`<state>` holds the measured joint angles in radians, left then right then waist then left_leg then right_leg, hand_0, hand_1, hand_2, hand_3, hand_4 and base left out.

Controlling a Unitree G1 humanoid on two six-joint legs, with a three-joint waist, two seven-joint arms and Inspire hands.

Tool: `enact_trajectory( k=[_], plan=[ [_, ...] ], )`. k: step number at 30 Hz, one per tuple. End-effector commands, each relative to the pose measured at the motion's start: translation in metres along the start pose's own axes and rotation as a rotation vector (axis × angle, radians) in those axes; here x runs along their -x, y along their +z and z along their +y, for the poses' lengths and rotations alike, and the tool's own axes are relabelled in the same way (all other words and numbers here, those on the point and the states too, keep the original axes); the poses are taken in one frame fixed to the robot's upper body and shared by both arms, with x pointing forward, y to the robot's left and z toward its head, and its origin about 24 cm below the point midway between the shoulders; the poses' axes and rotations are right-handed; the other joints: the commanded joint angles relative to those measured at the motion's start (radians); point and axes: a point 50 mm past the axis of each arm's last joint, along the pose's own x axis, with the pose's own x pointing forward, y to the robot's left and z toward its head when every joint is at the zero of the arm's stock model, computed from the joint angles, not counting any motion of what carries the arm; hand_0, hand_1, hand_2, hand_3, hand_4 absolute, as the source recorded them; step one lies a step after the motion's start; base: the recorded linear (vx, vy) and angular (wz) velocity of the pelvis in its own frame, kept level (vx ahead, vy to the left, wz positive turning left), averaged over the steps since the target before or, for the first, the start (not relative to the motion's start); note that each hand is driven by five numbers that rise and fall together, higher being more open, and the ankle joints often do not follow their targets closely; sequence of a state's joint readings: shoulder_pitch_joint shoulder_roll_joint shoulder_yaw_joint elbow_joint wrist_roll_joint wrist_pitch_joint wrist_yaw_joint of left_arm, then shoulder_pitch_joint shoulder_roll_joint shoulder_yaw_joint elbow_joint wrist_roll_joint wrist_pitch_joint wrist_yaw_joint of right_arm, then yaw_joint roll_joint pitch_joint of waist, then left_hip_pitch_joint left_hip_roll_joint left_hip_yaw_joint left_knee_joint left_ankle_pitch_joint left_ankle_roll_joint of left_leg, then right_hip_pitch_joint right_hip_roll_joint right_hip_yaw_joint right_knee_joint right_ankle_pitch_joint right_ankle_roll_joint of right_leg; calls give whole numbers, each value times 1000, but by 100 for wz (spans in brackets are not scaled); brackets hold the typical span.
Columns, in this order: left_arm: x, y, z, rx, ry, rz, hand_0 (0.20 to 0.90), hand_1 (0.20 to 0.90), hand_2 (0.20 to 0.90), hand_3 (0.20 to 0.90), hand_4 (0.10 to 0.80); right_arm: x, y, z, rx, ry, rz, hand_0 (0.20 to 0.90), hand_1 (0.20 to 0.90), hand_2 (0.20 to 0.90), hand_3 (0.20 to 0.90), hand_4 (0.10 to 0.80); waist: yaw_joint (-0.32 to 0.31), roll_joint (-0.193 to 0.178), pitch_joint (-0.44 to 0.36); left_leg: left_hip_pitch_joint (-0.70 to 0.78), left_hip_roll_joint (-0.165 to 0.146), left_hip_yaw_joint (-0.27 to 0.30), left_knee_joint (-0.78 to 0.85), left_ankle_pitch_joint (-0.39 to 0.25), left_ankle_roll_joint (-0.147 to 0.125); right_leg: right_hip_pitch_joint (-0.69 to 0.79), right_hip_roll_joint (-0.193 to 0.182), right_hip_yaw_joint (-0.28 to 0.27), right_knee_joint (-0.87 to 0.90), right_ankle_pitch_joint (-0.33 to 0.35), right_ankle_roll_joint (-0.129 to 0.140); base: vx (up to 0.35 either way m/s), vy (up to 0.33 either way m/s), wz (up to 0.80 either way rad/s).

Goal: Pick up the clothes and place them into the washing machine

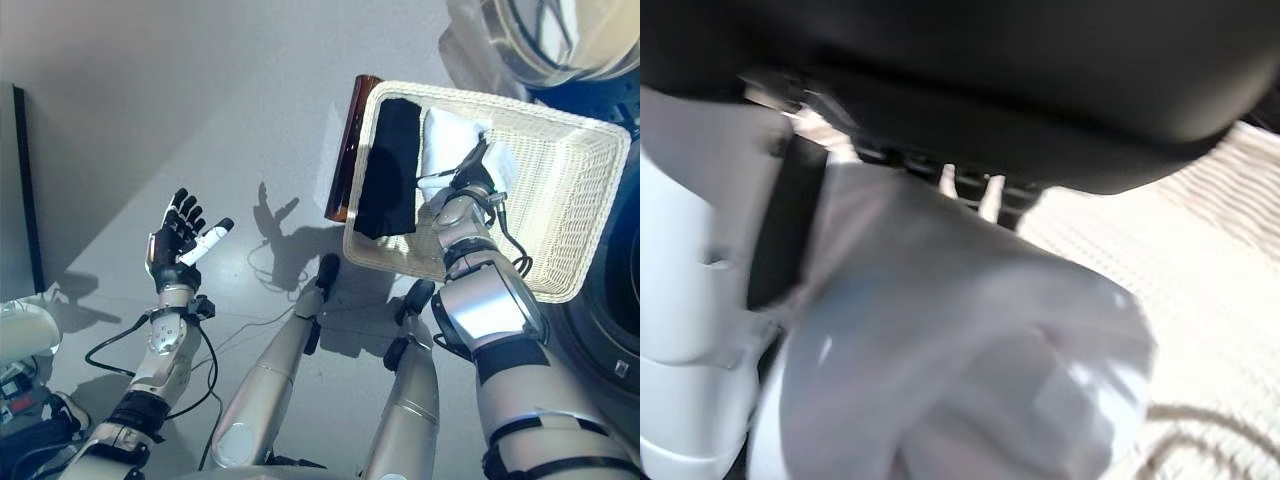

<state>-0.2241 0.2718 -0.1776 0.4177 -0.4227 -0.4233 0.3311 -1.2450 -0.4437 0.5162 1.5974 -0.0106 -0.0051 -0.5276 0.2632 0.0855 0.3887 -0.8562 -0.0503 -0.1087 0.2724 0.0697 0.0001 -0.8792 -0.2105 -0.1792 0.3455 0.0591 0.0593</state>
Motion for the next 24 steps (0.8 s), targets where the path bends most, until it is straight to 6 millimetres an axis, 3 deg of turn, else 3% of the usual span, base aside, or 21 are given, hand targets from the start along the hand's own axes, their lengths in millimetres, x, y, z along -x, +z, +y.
enact_trajectory(
  k=[1, 2, 9, 22, 24],
  plan=[
    [-7, 33, 8, 11, 42, -182, 900, 900, 900, 900, 800, -18, 28, -47, 89, -137, -98, 269, 269, 269, 269, 349, 34, 55, 24, -64, -37, 34, 32, -62, -45, 30, 14, 31, 57, -111, 2, 45, 36, 9],
    [-6, 30, 8, 8, 51, -168, 900, 900, 900, 900, 800, -17, 28, -46, 103, -138, -104, 200, 200, 200, 200, 300, 33, 55, 28, -66, -37, 35, 27, -57, -46, 27, 14, 32, 54, -110, 2, 42, 18, 3],
    [-3, 21, 9, -15, 77, -133, 900, 900, 900, 900, 800, -17, 27, -47, 127, -163, -111, 200, 200, 200, 200, 300, 27, 62, 30, -76, -40, 40, 10, -50, -45, 6, 15, 38, 46, -103, 1, 11, 12, 0],
    [10, -9, 19, -104, 57, 2, 900, 900, 900, 900, 800, -13, -8, -32, 152, -124, -35, 200, 200, 200, 200, 300, -6, 70, 1, -3, -31, 70, -10, -49, -42, 69, 30, 75, -10, -68, 3, -21, 1, -9],
    [14, -16, 21, -120, 53, 35, 900, 900, 900, 900, 800, -12, -15, -31, 105, -123, -6, 200, 200, 200, 200, 300, -11, 76, 0, 5, -27, 82, -21, -13, -36, 83, 32, 76, -42, -25, -1, -131, 7, -16]
  ],
)
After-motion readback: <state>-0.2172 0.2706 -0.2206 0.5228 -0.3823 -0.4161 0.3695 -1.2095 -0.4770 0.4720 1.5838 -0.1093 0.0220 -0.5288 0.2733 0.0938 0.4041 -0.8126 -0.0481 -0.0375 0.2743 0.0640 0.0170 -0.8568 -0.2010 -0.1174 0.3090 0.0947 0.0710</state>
